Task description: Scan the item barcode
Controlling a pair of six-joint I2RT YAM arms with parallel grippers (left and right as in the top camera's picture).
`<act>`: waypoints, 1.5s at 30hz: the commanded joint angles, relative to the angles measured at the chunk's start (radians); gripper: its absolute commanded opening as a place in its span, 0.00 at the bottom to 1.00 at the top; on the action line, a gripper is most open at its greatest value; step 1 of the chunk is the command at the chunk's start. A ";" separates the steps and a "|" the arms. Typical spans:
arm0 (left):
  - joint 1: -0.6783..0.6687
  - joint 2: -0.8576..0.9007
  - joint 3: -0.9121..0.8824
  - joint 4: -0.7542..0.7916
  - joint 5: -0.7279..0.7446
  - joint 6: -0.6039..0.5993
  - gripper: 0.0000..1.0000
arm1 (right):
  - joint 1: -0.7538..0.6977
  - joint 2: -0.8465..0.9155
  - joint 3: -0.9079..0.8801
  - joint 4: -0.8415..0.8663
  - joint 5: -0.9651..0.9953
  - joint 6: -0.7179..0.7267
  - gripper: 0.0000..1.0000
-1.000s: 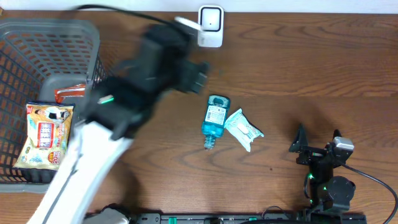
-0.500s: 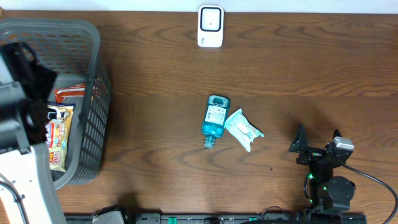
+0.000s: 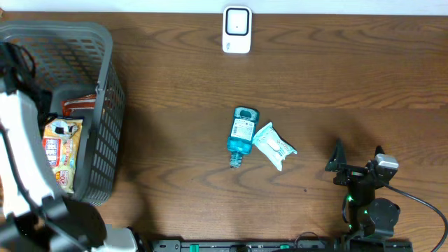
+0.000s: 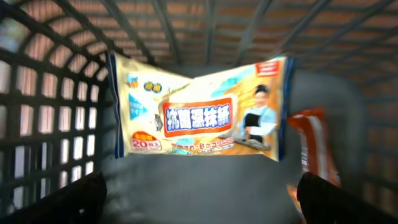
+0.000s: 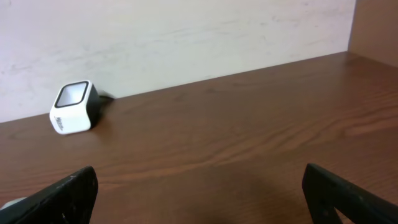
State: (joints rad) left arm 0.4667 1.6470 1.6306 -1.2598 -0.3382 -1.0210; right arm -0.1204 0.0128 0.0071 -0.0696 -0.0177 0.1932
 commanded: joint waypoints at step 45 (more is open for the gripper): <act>0.079 0.229 -0.452 0.350 0.008 -1.033 0.53 | -0.005 -0.003 -0.002 -0.003 0.008 -0.011 0.99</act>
State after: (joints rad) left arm 0.5362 1.8660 1.2438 -0.8936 -0.3588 -2.0239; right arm -0.1204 0.0128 0.0071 -0.0696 -0.0177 0.1932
